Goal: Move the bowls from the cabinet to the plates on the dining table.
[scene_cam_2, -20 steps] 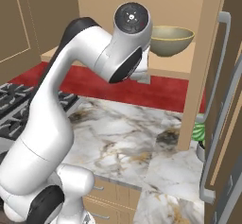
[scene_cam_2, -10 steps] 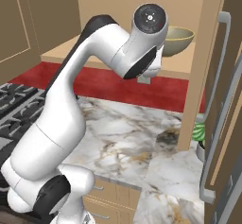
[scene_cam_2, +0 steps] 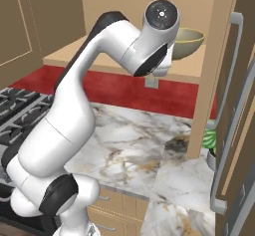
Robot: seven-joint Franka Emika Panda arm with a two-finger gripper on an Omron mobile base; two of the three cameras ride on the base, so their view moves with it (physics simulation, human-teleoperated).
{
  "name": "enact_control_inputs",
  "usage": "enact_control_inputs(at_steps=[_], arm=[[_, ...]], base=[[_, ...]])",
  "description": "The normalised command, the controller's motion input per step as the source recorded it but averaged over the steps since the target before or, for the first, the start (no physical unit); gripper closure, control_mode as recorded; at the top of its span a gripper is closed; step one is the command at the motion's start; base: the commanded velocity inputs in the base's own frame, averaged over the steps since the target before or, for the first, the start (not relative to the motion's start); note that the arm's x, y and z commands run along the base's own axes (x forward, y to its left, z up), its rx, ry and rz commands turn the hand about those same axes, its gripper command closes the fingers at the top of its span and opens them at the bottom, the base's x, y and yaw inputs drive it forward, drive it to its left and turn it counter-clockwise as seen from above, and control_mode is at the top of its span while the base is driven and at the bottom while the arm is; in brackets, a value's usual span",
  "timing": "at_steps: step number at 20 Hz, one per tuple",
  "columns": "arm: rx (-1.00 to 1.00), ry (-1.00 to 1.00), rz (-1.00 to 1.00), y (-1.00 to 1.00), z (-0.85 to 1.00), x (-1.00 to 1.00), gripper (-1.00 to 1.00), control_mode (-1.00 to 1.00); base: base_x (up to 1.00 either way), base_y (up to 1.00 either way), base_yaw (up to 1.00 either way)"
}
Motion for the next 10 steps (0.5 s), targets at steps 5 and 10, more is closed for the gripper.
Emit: enact_control_inputs(at_steps=[5, 10], arm=[[0.0, 0.0, 0.0, -0.07, 0.0, 0.25, -1.0, -1.0], [0.0, 0.0, 0.0, -0.03, -0.04, 0.27, -1.0, -1.0]], base=[[0.0, 0.0, 0.0], [0.0, 0.0, 0.0]])
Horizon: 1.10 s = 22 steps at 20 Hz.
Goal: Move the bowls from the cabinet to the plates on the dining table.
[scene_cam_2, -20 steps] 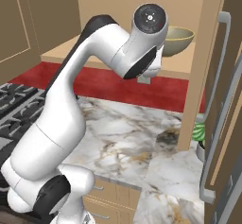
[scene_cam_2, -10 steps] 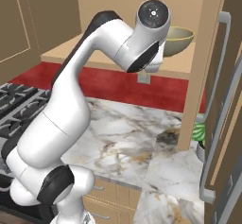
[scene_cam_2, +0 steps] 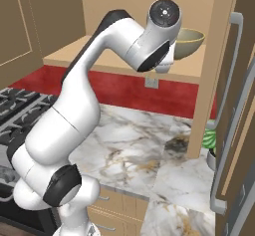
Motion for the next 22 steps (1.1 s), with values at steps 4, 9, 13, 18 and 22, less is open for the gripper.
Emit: enact_control_inputs(at_steps=[4, 9, 13, 18, 22], arm=[[0.0, 0.0, 0.0, -0.05, -0.06, 0.23, -1.0, -1.0], [0.0, 0.0, 0.0, -0.04, 0.0, 0.15, -1.0, -1.0], [0.0, 0.0, 0.0, -0.07, -0.03, 0.17, -1.0, -1.0], [0.0, 0.0, 0.0, -0.04, -0.09, 0.17, -1.0, -1.0], [0.0, 0.0, 0.0, -0.05, -0.06, 0.23, -1.0, -1.0]], base=[[0.0, 0.0, 0.0], [0.0, 0.0, 0.0], [0.0, 0.0, 0.0], [0.0, 0.0, 0.0], [0.0, 0.0, 0.0]])
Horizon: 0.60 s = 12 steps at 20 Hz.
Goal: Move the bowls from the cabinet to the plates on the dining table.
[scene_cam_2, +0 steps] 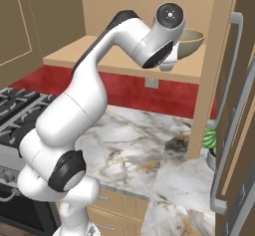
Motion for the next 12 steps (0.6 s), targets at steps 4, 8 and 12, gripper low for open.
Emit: enact_control_inputs(at_steps=[4, 8, 12], arm=[[0.0, 0.0, 0.0, -0.01, 0.0, 0.17, -1.0, -1.0], [0.0, 0.01, 0.0, -0.04, 0.0, 0.22, -1.0, -1.0], [0.0, 0.04, 0.0, -0.03, 0.0, 0.16, -1.0, -1.0]], base=[[0.0, 0.0, 0.0], [0.0, 0.0, 0.0], [0.0, 0.0, 0.0]])
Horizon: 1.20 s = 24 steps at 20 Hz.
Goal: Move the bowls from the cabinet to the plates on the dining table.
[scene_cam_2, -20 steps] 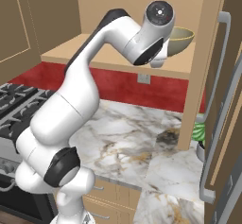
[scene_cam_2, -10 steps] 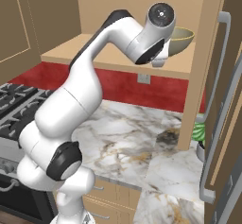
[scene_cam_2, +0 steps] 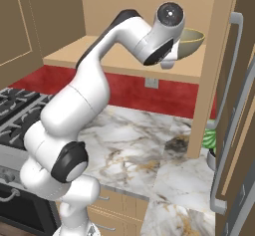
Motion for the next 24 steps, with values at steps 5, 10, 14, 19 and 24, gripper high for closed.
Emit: enact_control_inputs(at_steps=[5, 10, 14, 19, 24], arm=[[0.0, 0.06, 0.0, -0.04, 0.0, 0.21, -1.0, -1.0], [0.0, 0.04, 0.0, -0.1, -0.01, 0.25, -1.0, -1.0], [0.0, 0.02, 0.0, 0.0, 0.0, 0.01, -1.0, -1.0], [0.0, 0.0, 0.0, 0.0, 0.0, 0.0, 1.0, -1.0], [0.0, 0.0, 0.0, 0.0, 0.0, 0.0, 1.0, -1.0]], base=[[0.0, 0.0, 0.0], [0.0, 0.0, 0.0], [0.0, 0.0, 0.0], [0.0, 0.0, 0.0], [0.0, 0.0, 0.0]])
